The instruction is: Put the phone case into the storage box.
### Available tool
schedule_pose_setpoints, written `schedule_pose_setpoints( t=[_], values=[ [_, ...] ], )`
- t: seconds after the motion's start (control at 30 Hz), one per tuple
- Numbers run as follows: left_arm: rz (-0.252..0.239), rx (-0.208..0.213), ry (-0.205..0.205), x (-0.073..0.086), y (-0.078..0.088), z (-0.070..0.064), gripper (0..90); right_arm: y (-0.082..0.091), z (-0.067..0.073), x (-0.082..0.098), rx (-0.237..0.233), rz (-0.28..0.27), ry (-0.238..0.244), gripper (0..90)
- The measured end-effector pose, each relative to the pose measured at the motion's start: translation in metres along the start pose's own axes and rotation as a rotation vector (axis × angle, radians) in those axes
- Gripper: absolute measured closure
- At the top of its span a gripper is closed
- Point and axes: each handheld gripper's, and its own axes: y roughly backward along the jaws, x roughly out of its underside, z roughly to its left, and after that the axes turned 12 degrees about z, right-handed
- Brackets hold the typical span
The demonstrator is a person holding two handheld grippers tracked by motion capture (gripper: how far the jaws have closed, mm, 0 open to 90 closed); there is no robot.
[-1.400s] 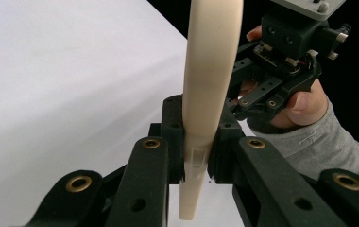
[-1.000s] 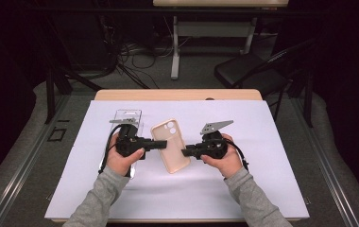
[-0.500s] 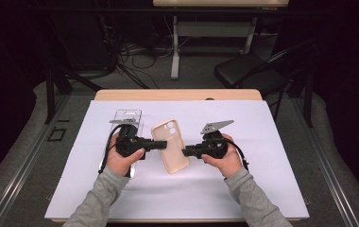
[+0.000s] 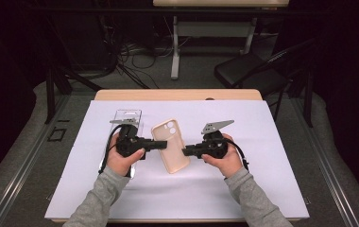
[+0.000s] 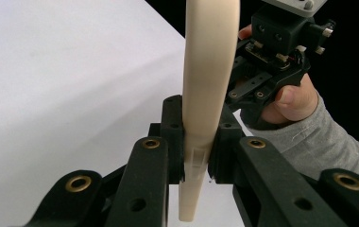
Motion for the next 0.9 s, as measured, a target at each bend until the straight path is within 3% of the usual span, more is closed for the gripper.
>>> schedule_pose_setpoints(
  t=[0.9],
  values=[
    [-0.009, -0.012, 0.014, 0.0003, 0.0009, 0.0029, 79.2, 0.0002, 0.0009, 0.0005, 0.001, -0.015, 0.015, 83.1]
  ],
)
